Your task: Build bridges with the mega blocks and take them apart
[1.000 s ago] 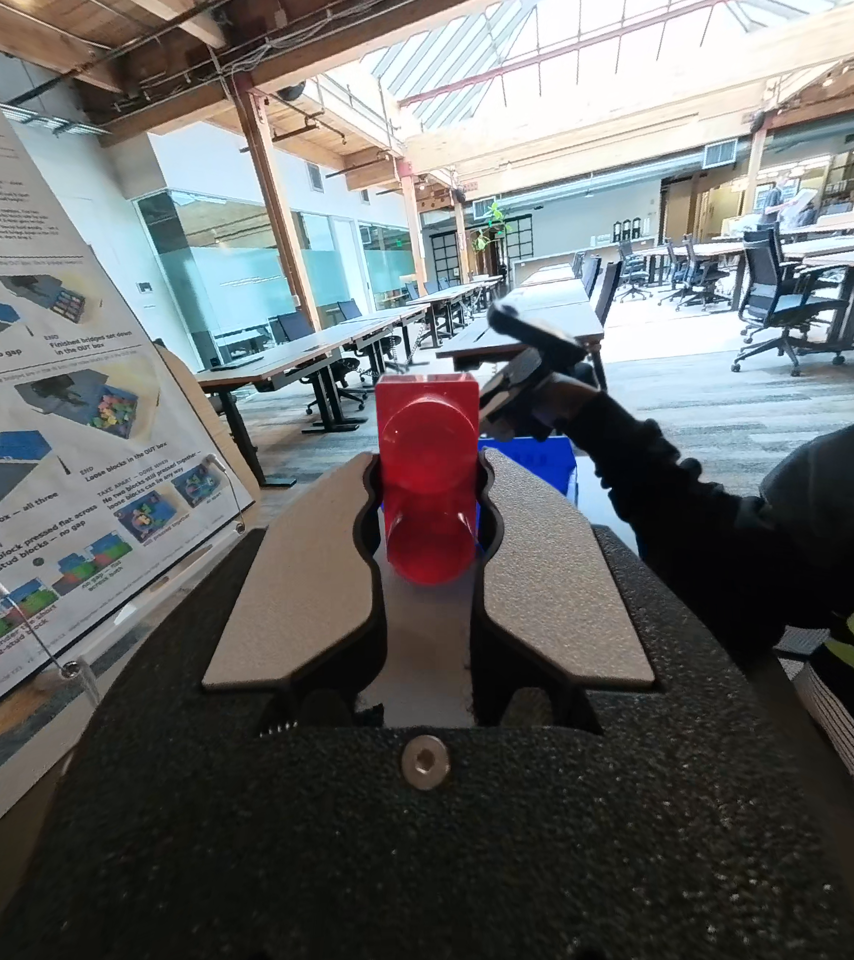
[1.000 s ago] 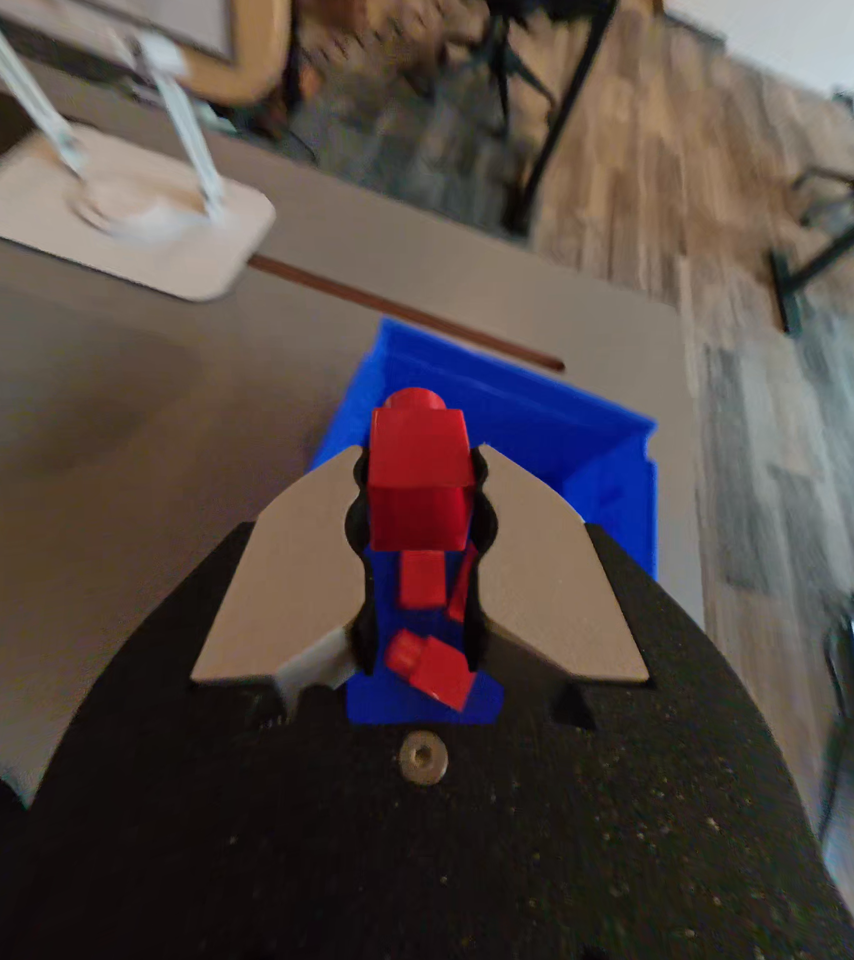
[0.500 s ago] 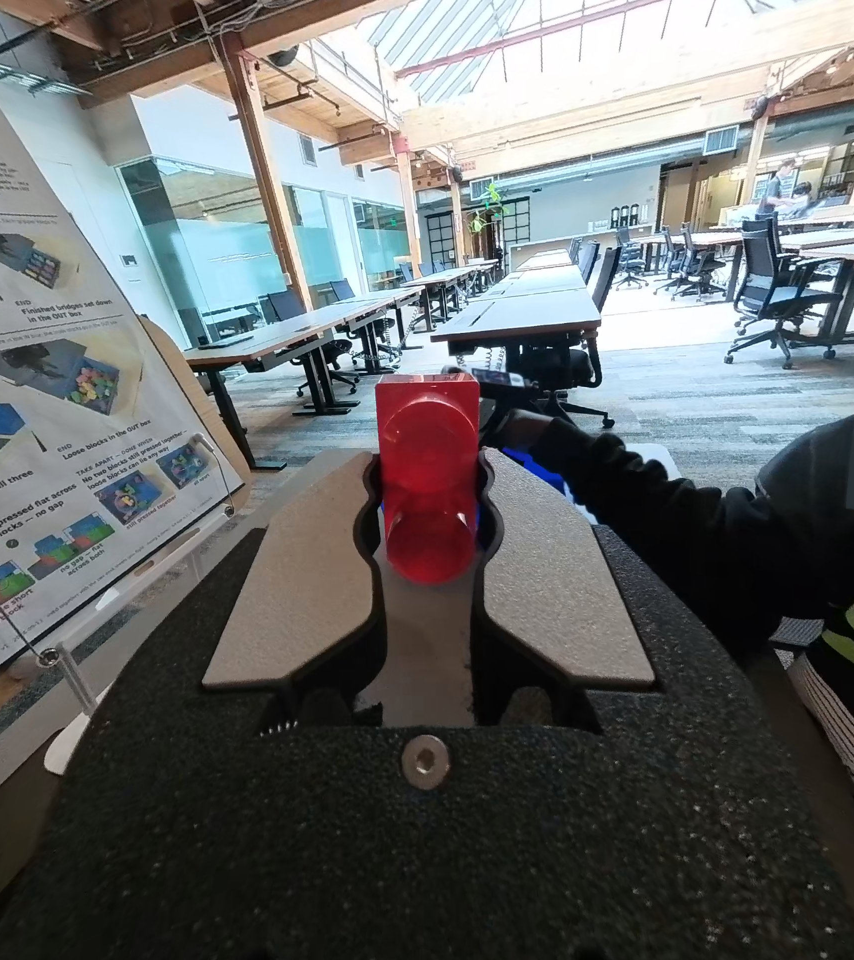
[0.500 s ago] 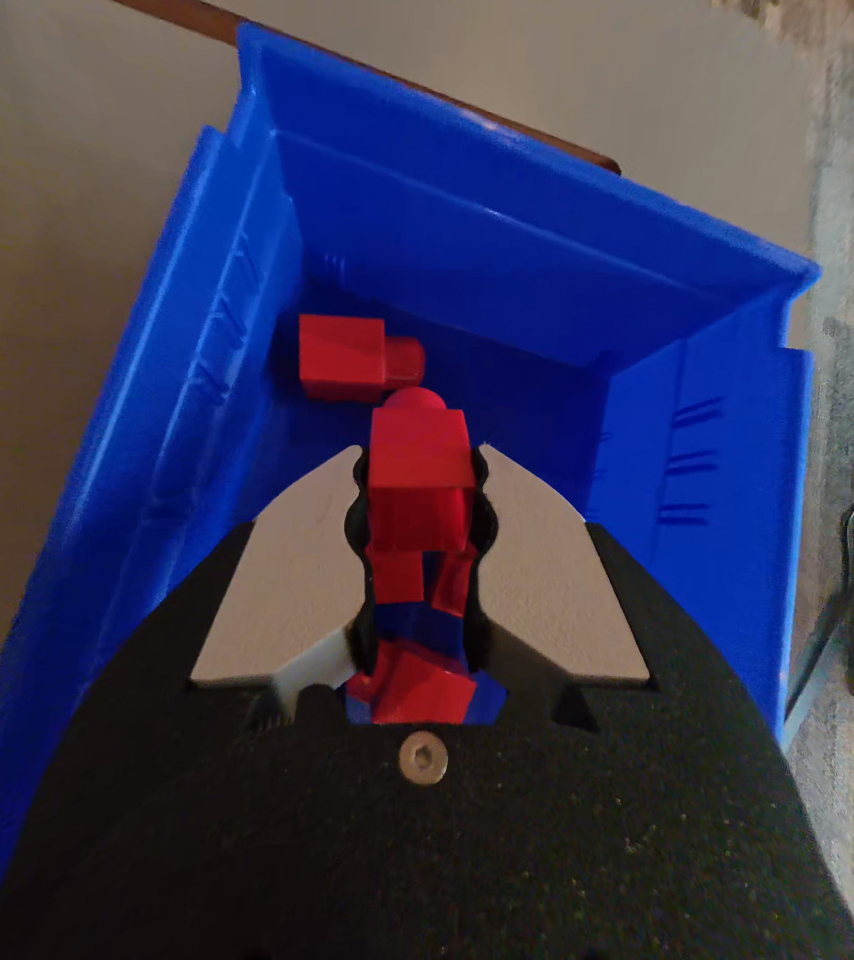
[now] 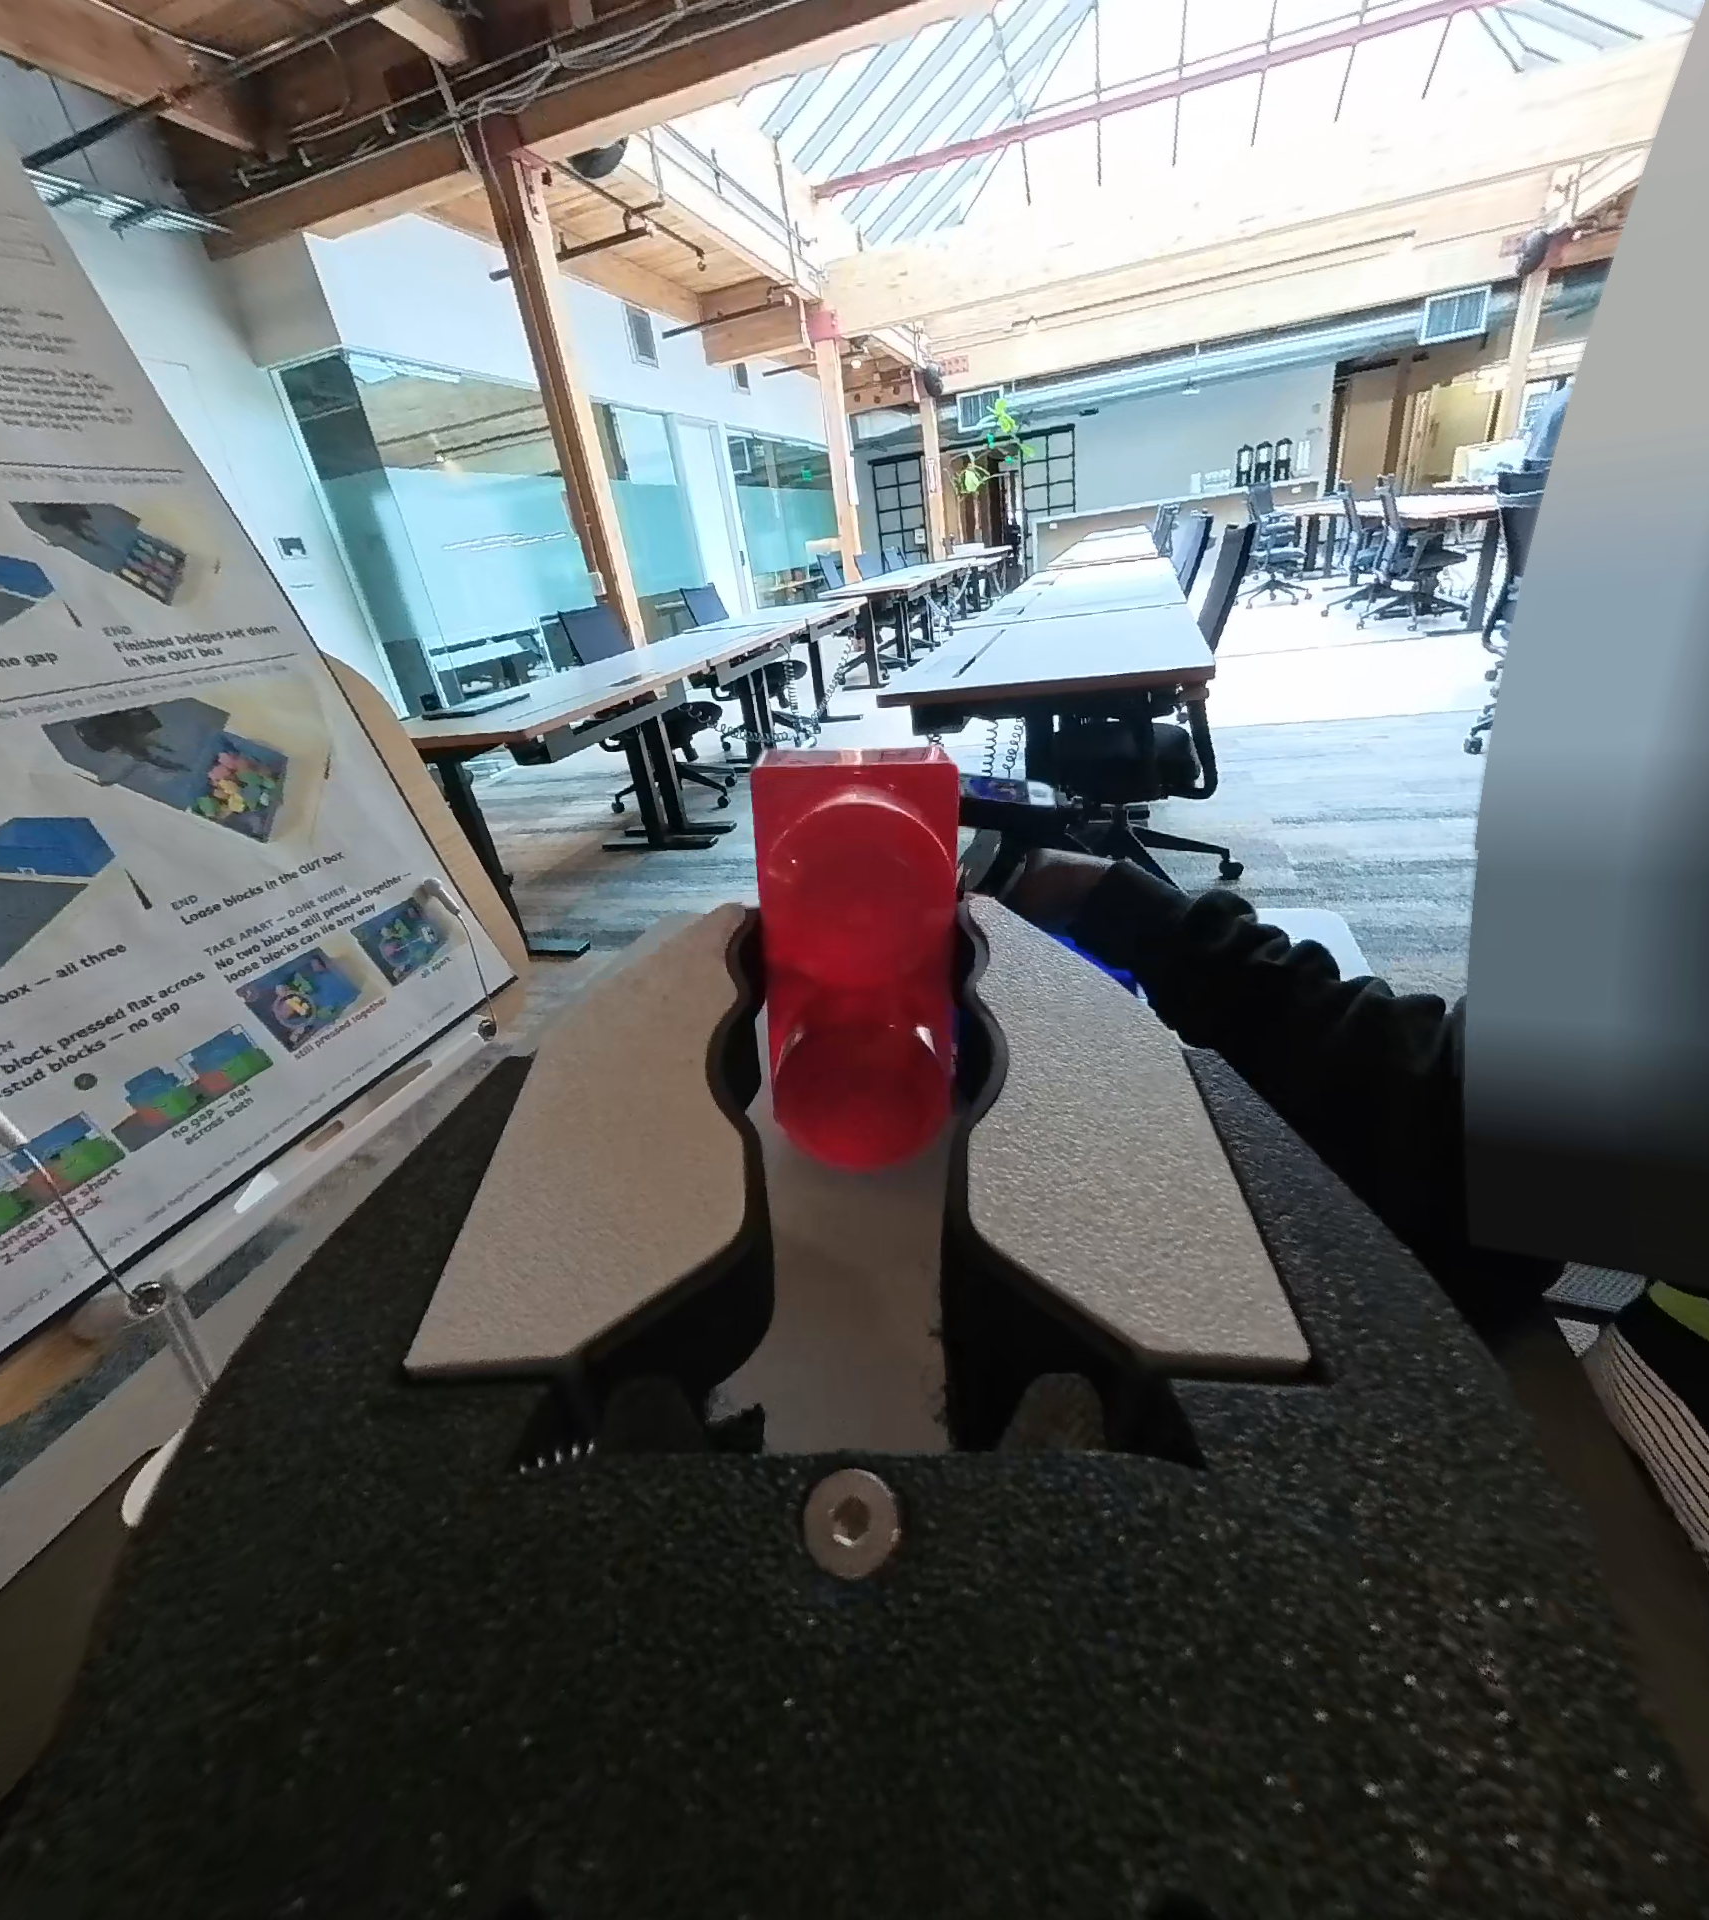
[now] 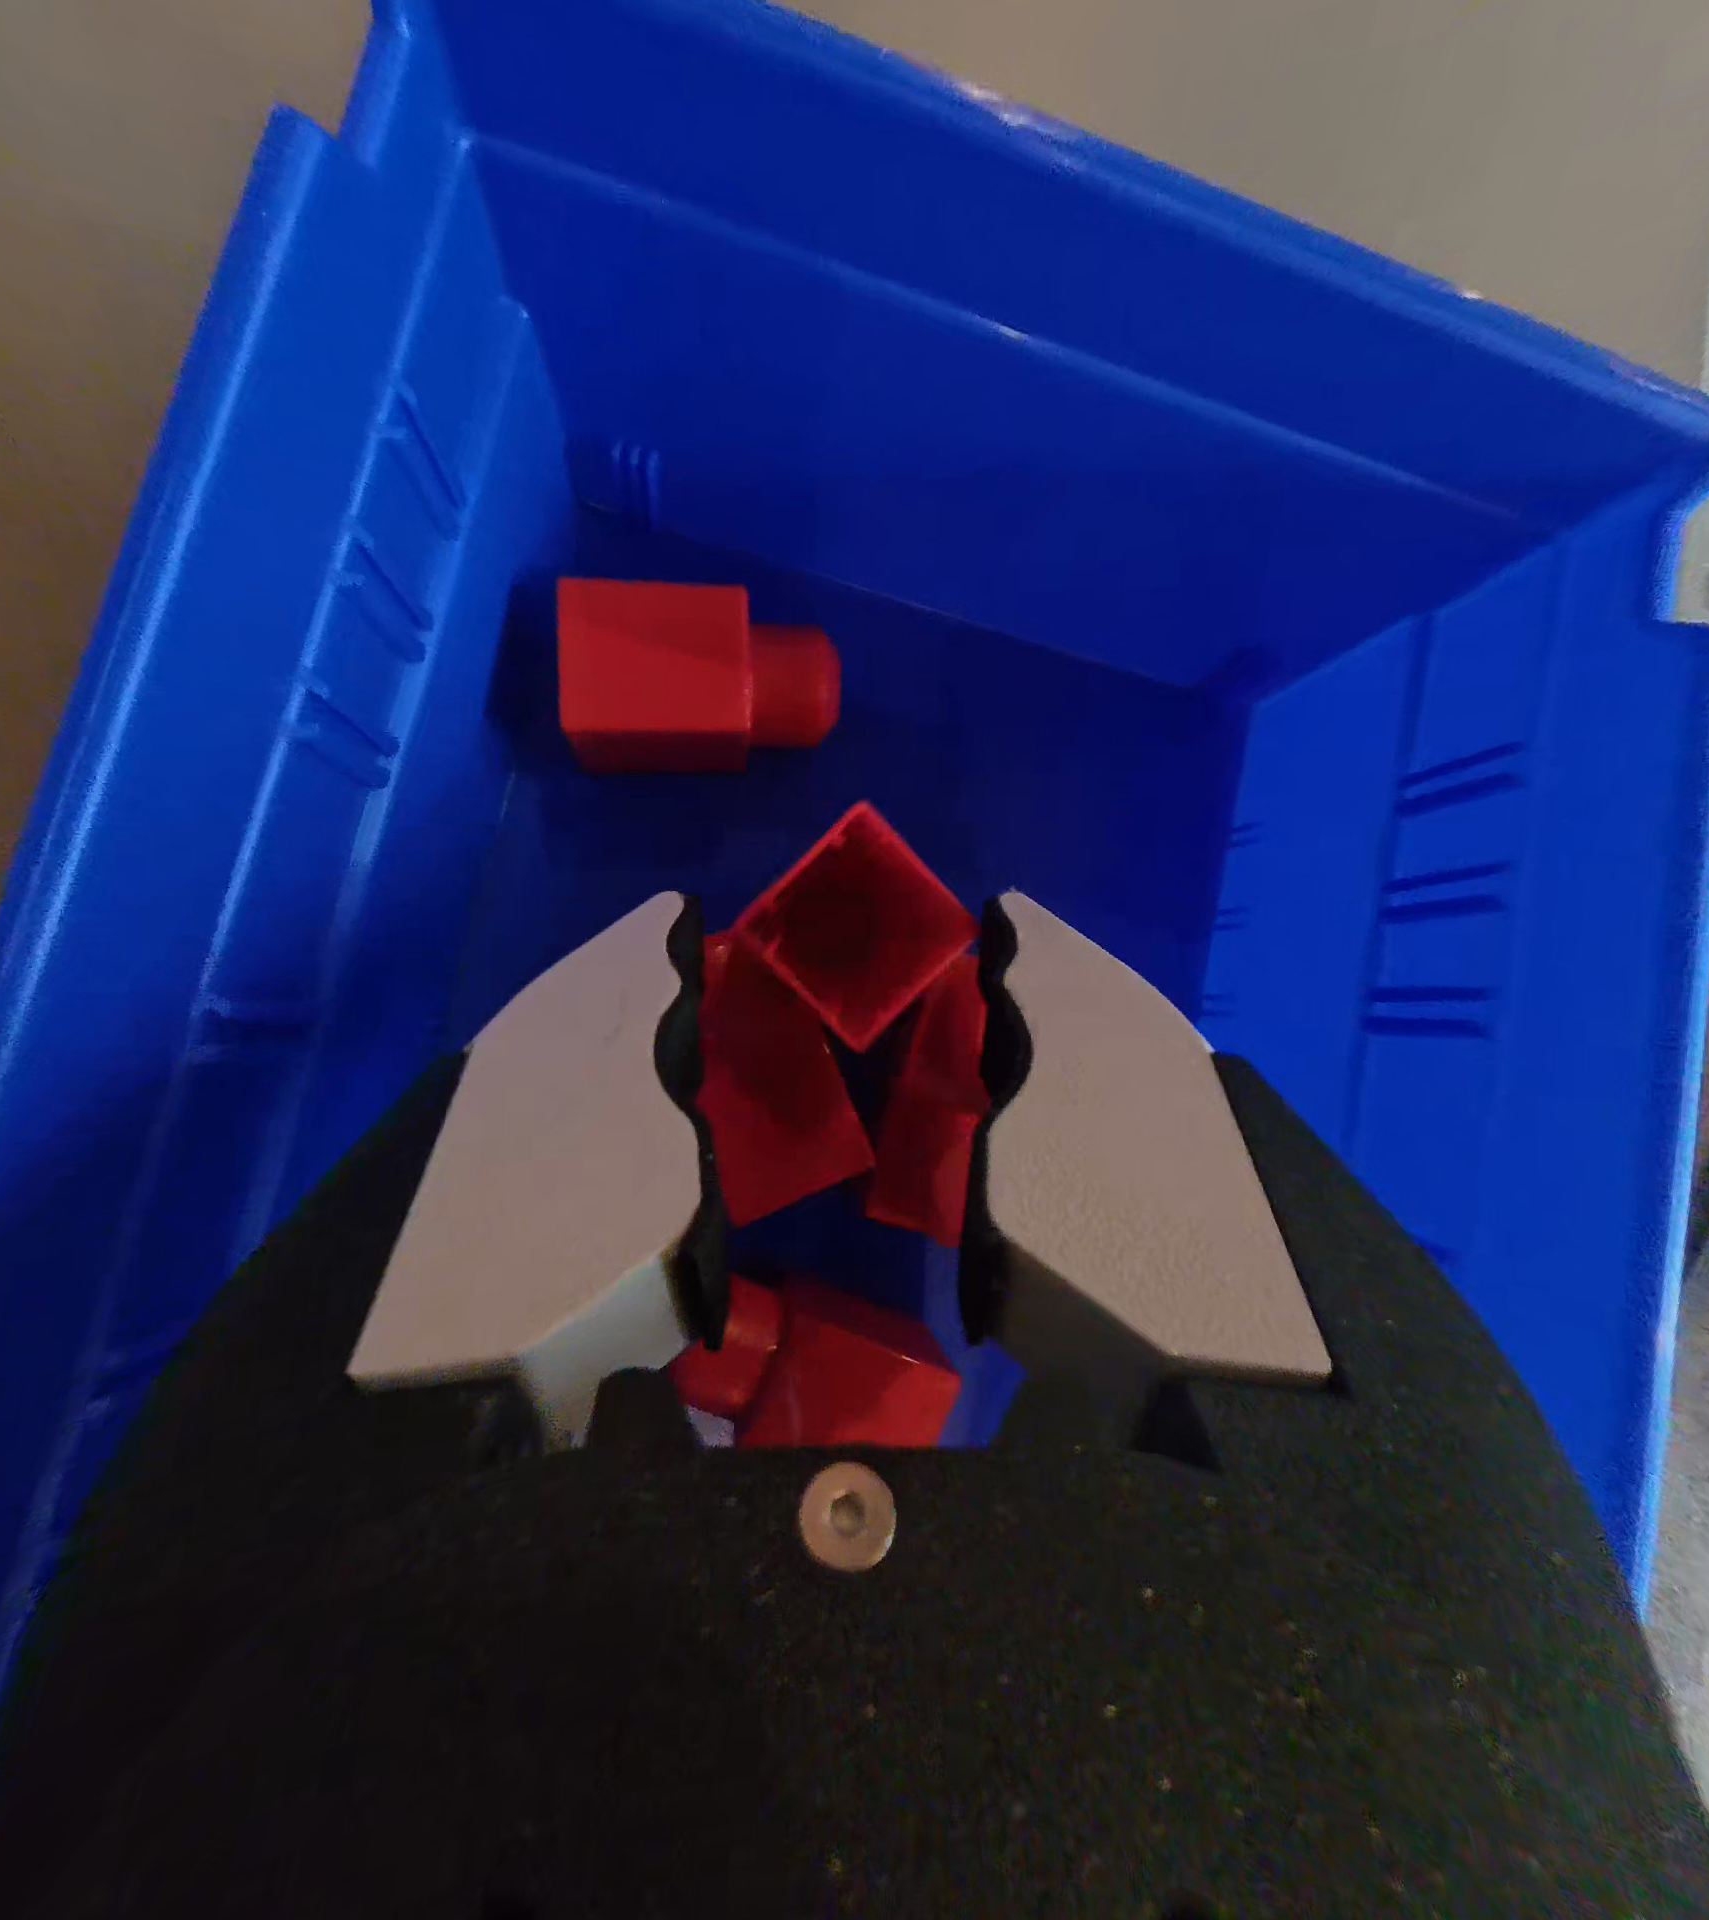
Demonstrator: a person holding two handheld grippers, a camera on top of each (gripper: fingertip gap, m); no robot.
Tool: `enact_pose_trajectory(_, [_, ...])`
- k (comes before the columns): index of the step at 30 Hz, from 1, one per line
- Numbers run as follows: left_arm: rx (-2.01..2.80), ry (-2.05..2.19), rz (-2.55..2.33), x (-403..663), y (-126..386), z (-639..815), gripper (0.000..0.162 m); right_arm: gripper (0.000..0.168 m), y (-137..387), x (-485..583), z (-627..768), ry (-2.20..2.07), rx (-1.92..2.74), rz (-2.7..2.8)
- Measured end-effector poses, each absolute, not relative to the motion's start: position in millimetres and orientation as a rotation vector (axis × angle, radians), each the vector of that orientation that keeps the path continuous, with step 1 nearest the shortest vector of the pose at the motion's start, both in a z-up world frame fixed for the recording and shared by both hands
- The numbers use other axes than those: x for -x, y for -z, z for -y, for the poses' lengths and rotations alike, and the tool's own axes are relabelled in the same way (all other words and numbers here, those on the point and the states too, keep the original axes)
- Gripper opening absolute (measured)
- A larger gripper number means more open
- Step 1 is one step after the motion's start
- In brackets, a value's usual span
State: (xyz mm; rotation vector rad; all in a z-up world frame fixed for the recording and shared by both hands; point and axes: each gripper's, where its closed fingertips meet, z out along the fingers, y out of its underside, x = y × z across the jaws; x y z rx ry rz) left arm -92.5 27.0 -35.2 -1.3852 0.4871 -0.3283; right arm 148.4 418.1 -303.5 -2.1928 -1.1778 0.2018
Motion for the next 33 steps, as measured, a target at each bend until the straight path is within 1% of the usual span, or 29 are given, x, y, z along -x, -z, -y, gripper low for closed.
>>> enact_pose_trajectory(2, [1.386, 0.330, -0.491, 92.0, 35.5, -26.6, 0.034, 0.055, 299.8, -147.1, -417.3, -0.222, 2.183, 1.170])
enact_pose_trajectory(4, [1.387, 0.334, -0.495, 90.8, 35.6, -26.6, 0.034, 0.062, 292.2, -146.3, -417.1, -0.225, 2.163, 1.160])
enact_pose_trajectory(6, [1.387, 0.334, -0.501, 89.5, 36.0, -26.8, 0.035, 0.064, 275.9, -141.4, -414.3, -0.255, 2.111, 1.148])
enact_pose_trajectory(8, [1.387, 0.339, -0.508, 87.8, 36.4, -27.1, 0.034, 0.063, 248.5, -131.0, -406.5, -0.322, 2.019, 1.135])
enact_pose_trajectory(11, [1.382, 0.357, -0.519, 84.7, 36.9, -27.8, 0.034, 0.062, 194.0, -106.0, -380.4, -0.470, 1.814, 1.140])
enact_pose_trajectory(13, [1.379, 0.379, -0.523, 82.2, 37.5, -28.7, 0.034, 0.058, 157.9, -84.3, -348.5, -0.605, 1.664, 1.186])
enact_pose_trajectory(18, [1.413, 0.392, -0.555, 73.7, 45.8, -34.4, 0.034, 0.056, 78.7, -25.6, -213.0, -1.095, 1.157, 1.436])
enact_pose_trajectory(20, [1.427, 0.401, -0.578, 67.8, 49.7, -36.8, 0.034, 0.057, 57.0, -12.0, -156.5, -1.275, 0.952, 1.512])
enact_pose_trajectory(25, [1.459, 0.436, -0.650, 47.8, 60.5, -42.7, 0.035, 0.065, 48.4, 9.4, -70.6, -1.464, 0.692, 1.653])
enact_pose_trajectory(28, [1.472, 0.468, -0.696, 33.7, 67.3, -46.2, 0.034, 0.066, 47.0, 17.8, -49.6, -1.549, 0.643, 1.657])
enact_pose_trajectory(30, [1.480, 0.481, -0.722, 25.4, 71.4, -48.2, 0.034, 0.063, 44.9, 20.5, -42.9, -1.595, 0.615, 1.638])
enact_pose_trajectory(33, [1.491, 0.496, -0.754, 15.6, 76.5, -50.2, 0.035, 0.063, 51.2, 24.8, -38.1, -1.595, 0.605, 1.669])
